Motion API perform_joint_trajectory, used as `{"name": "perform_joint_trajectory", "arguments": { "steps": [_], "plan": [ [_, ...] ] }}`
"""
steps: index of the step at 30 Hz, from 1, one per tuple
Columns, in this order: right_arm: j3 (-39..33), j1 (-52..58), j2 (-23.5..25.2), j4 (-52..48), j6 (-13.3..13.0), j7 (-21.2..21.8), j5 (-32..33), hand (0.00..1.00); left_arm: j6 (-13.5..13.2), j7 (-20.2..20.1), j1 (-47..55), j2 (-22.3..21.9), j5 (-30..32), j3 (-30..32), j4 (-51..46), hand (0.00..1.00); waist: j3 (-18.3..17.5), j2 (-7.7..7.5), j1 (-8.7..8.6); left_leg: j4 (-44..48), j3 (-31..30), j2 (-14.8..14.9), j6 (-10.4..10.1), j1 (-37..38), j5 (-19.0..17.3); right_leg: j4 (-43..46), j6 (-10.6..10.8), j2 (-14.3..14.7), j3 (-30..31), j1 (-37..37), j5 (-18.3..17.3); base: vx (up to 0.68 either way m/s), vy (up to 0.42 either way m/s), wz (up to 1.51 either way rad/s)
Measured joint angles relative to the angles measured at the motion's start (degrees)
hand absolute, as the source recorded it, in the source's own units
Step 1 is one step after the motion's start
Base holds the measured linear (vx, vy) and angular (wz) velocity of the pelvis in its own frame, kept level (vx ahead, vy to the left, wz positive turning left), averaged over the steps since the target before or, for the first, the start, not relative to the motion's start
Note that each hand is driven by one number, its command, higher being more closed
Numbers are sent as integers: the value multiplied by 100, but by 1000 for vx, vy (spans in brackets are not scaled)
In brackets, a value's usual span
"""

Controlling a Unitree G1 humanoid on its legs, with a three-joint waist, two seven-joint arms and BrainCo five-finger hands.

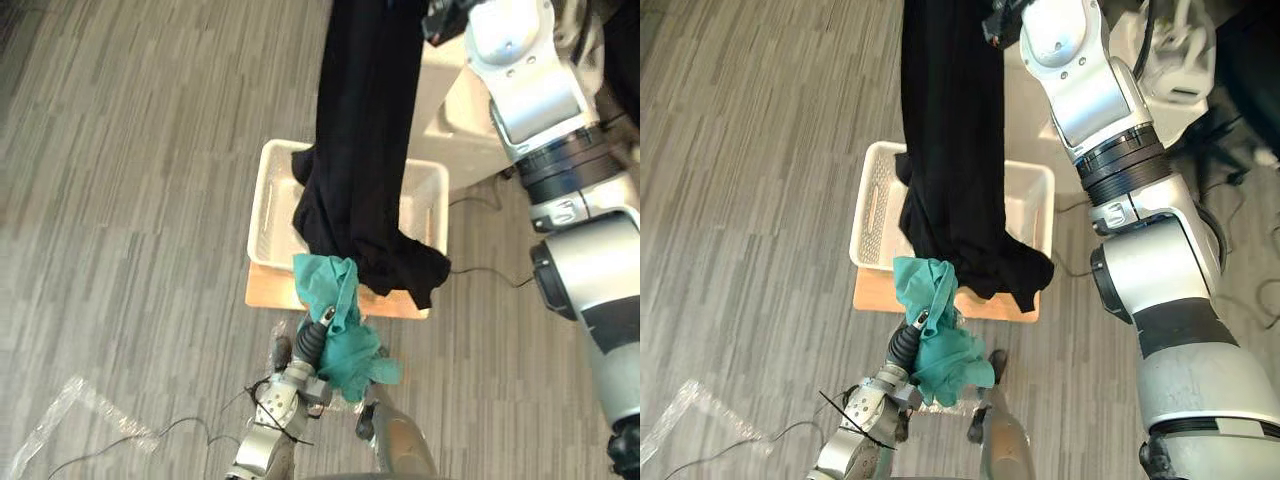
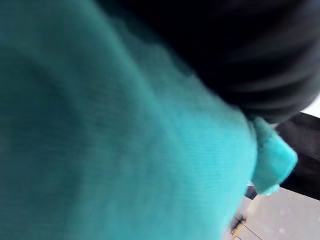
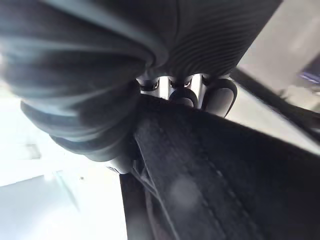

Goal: Tidy the bed and pick cloth on bed and put in laundry

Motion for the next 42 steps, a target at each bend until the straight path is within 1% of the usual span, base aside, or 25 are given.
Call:
{"name": "perform_joint_trajectory", "arguments": {
  "steps": [1,2,3,5,7,8,9,10,11,13,15,16,17,18,20,21,23,25,28,31,32,36,38,40,42],
  "plan": [
    [-30,0,-20,67,1,0,0,100,-16,0,-31,-3,1,0,-9,100,65,59,0,0,-23,-6,3,-19,7,0,0,-5,-9,-9,0,-5,31,10],
    [-179,0,-29,204,3,-2,2,100,-69,0,-46,-5,0,0,-70,100,142,152,4,0,-40,-18,7,-118,25,-1,0,-15,-14,-109,1,2,19,4],
    [-268,1,-27,240,3,-6,3,100,-83,0,-50,-9,0,0,-101,100,181,180,0,0,-41,-22,7,-149,34,-1,0,-19,-13,-136,1,0,21,5],
    [-923,225,-28,299,4,-79,16,100,-103,3,-177,-20,2,-82,-126,100,349,357,-17,1,-63,-34,-3,-212,60,-1,0,-33,-46,-174,1,1,27,9],
    [-1326,632,-6,258,6,-138,89,100,-107,12,-246,-21,8,-100,-139,100,367,388,-17,1,-57,-38,-3,-209,60,-1,0,-39,-51,-174,1,4,15,3],
    [-1618,1025,45,204,30,-165,145,100,-119,15,-286,-24,12,-105,-163,100,368,391,-54,1,-53,-42,-3,-207,59,-1,0,-44,-46,-175,1,0,0,0],
    [-1722,1183,88,128,56,-199,149,100,-120,20,-291,-25,16,-105,-180,100,370,393,-73,1,-51,-45,-4,-207,59,-1,0,-50,-44,-175,1,25,44,-3],
    [-1984,1749,309,-174,116,-286,182,100,-141,50,-301,-23,62,-102,-230,100,382,415,-161,2,-26,-59,-4,-193,58,0,0,-74,-8,-176,1,22,48,-7],
    [-2021,1945,383,-292,128,-308,183,100,-140,63,-310,-25,71,-103,-230,100,386,423,-174,2,4,-64,-4,-177,57,0,0,-79,22,-177,1,18,42,-11],
    [-2077,2494,584,-688,172,-340,182,100,-141,140,-317,-37,76,-98,-240,100,395,439,-213,2,65,-75,-6,-131,52,0,0,-86,71,-175,1,5,26,-17],
    [-2113,3454,1085,-1530,203,-357,177,100,-141,232,-319,-68,133,-56,-255,100,397,443,-323,1,139,-65,12,-69,34,0,-1,-92,190,-171,1,-3,32,-23],
    [-2110,3697,1225,-1739,205,-358,174,100,-138,270,-323,-81,149,-54,-255,100,397,444,-342,-1,188,-65,8,-46,27,0,-1,-104,205,-164,0,-16,31,-26],
    [-2075,4169,1528,-2129,204,-360,141,100,-136,309,-319,-140,208,-20,-255,100,397,444,-386,-2,236,-65,7,10,22,0,0,-114,226,-144,-3,-26,23,-26],
    [-1918,4651,1890,-2483,205,-359,127,100,-131,383,-320,-203,245,0,-255,100,397,444,-492,-5,298,-66,-15,100,-4,0,-15,-118,276,-91,-36,-28,19,-22],
    [-1672,5027,2171,-2701,202,-348,97,100,-119,406,-316,-261,290,8,-256,100,397,444,-562,-15,359,-69,-25,206,-35,0,-6,-123,292,5,-137,-30,-3,-10],
    [-1483,5171,2370,-2715,202,-330,-10,100,-117,410,-304,-270,331,7,-256,100,397,443,-625,-40,369,-48,-53,282,-56,0,-14,-94,297,74,-205,-34,-17,-8],
    [-1244,5248,2545,-2723,201,-241,-104,100,-114,413,-291,-288,377,-2,-266,100,395,442,-620,-42,389,-14,-44,354,-62,0,-38,-67,313,129,-232,-25,-25,-9],
    [-988,5246,2587,-2722,176,-174,-122,100,-113,419,-236,-285,383,-56,-325,100,393,439,-605,-42,391,17,-53,354,-54,0,-46,-41,327,129,-226,-4,-34,-3],
    [-881,5242,2589,-2667,170,-93,-121,100,-113,443,-191,-266,382,-112,-365,100,390,434,-585,-42,383,22,-73,349,-39,1,-40,-37,324,132,-193,16,-16,2],
    [-882,5173,2572,-2261,165,-92,-161,100,-113,510,-196,-228,381,-124,-424,100,385,425,-570,-13,345,23,-45,330,-11,3,-88,-39,285,140,-125,57,-8,6],
    [-897,5049,2544,-1979,188,-92,-253,0,-115,510,-197,-221,382,-121,-440,100,384,425,-554,-8,333,21,-51,319,19,3,-98,-42,264,140,-117,78,-6,8],
    [-1108,4318,2430,-1084,241,-95,-393,0,-118,508,-199,-222,381,-123,-443,100,384,427,-494,-3,199,18,-77,242,54,3,-100,-43,141,134,-114,38,-4,16],
    [-1274,3741,2300,-546,250,-110,-542,0,-137,508,-214,-221,374,-121,-445,100,387,431,-424,-2,112,16,-83,171,93,3,-110,-44,65,113,-107,-11,2,21],
    [-1278,3562,2216,-406,250,-125,-553,0,-156,509,-217,-219,359,-119,-445,100,387,432,-384,-2,61,10,-85,137,101,3,-112,-47,21,112,-106,-22,10,16],
    [-1258,3450,2097,-300,257,-119,-584,0,-159,509,-244,-218,335,-116,-450,100,390,438,-302,-4,47,-10,-86,118,99,3,-112,-62,12,104,-106,-24,16,7]
  ]
}}
